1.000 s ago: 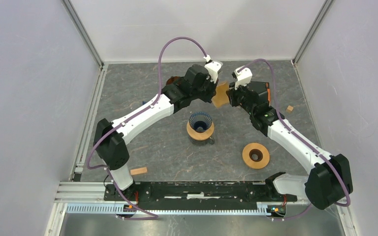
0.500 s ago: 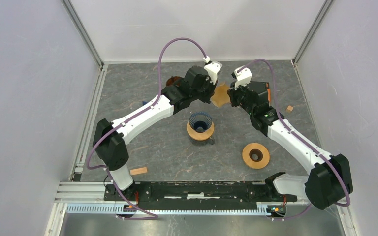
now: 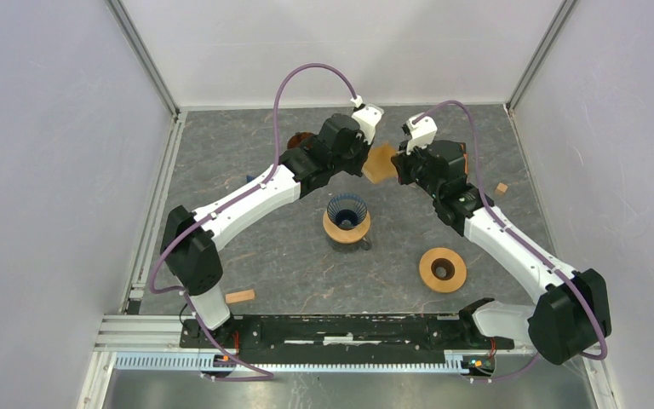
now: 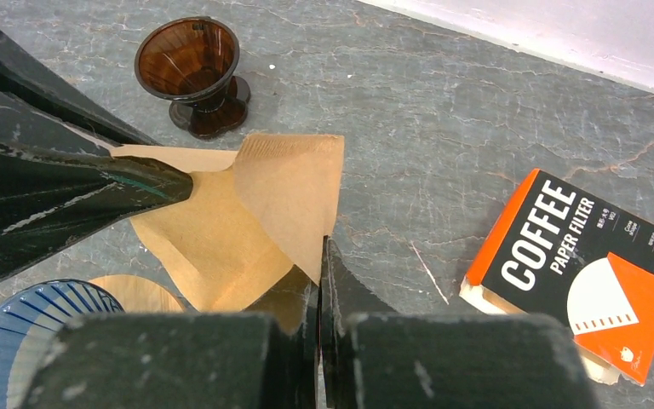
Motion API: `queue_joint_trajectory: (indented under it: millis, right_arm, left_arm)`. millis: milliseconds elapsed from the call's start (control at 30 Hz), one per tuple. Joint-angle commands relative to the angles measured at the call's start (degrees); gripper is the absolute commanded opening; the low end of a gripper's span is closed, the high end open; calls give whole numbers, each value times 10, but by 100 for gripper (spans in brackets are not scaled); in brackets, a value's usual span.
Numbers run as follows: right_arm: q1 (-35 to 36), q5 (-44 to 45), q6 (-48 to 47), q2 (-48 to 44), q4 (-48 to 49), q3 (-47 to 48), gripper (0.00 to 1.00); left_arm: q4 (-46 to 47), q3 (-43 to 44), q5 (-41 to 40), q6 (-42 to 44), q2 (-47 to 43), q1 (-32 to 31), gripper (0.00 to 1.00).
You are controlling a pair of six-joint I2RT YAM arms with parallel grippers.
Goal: Place the coffee filter in the dripper
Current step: Place the coffee filter in the coffee dripper.
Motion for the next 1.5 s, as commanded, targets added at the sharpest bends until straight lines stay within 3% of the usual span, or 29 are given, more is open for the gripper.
queue_joint_trajectory:
  millis: [0,267,567,833,1133,1467]
  right_arm:
    - [3,-6,6,-17,10,24,0]
    - [3,-1,-2,-18,13,20,0]
    - [4,11,-7,-15,17,16,0]
    - [3,16,-14,-17,20,12,2]
    - [3,4,-27,-24,27,11,21]
    - [3,-150,-94,-50,14,25,52]
  left_arm:
    - [28,-2,-16,32,-17,-3,18]
    - [39,-18,-14,44,-24,-3,21]
    - [40,-20,-1,44,-29,-3,3]
    - [39,-20,12,44,-37,-3,2]
    - [33,-27,33,46,-60,-2,2]
    - [-3,-33,31,50,-87,-1,2]
